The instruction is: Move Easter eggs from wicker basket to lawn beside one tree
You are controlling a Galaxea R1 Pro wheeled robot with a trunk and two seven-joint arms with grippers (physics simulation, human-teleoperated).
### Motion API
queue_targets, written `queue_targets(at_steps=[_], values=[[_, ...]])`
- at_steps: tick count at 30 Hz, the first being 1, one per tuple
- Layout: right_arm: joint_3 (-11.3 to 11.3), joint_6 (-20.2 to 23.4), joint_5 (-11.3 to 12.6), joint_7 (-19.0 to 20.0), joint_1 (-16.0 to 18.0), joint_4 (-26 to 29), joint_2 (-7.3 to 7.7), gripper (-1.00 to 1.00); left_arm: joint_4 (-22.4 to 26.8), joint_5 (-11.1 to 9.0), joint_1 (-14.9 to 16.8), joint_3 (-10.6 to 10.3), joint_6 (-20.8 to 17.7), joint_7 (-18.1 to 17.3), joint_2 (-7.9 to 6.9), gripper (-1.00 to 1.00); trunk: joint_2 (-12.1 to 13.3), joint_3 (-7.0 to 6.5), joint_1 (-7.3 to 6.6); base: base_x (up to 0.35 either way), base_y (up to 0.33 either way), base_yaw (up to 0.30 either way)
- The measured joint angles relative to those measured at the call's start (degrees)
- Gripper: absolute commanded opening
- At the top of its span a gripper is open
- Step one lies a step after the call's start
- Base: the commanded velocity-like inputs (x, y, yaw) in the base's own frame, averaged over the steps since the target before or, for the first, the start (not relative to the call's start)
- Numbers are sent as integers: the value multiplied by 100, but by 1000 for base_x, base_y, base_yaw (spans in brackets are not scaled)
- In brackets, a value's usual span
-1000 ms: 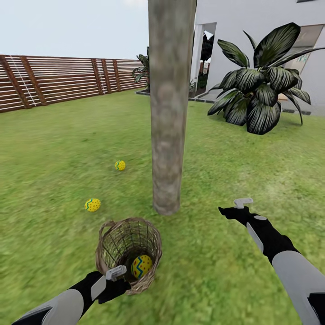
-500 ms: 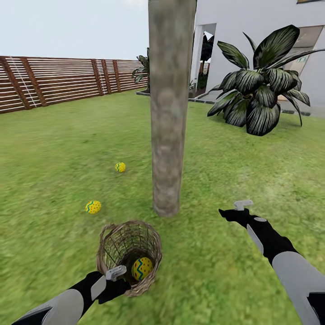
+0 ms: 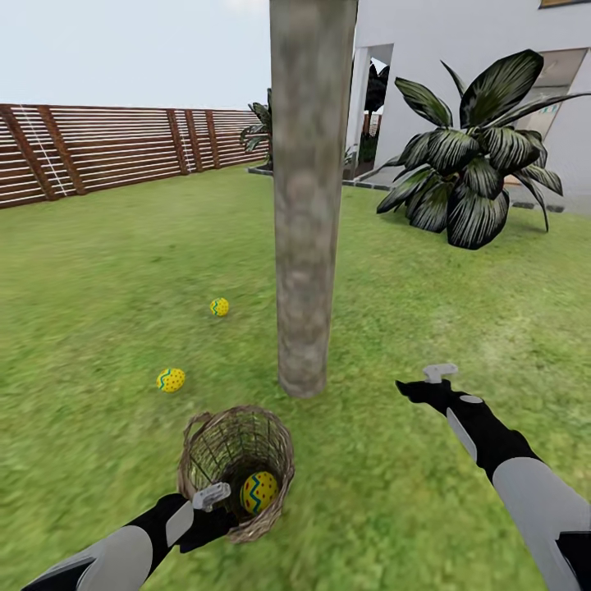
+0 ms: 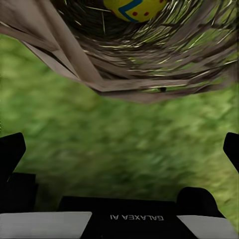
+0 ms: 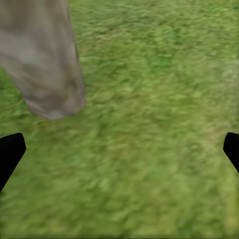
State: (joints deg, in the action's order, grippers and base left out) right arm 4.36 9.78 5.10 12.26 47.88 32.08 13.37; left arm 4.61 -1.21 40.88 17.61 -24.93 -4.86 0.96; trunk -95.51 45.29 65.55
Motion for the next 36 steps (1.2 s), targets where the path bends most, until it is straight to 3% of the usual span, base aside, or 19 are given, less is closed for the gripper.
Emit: queue_targets(at_steps=[6,36], values=[[0,0,-8,-7,0,0,-57,100,0,0,1,0,0,0,14,100,241,-108,-132,0,0,0],[15,0,-8,-7,0,-20,-62,100,70,0,0,1,0,-44,-27,100,1444,-646,-791,0,0,0]])
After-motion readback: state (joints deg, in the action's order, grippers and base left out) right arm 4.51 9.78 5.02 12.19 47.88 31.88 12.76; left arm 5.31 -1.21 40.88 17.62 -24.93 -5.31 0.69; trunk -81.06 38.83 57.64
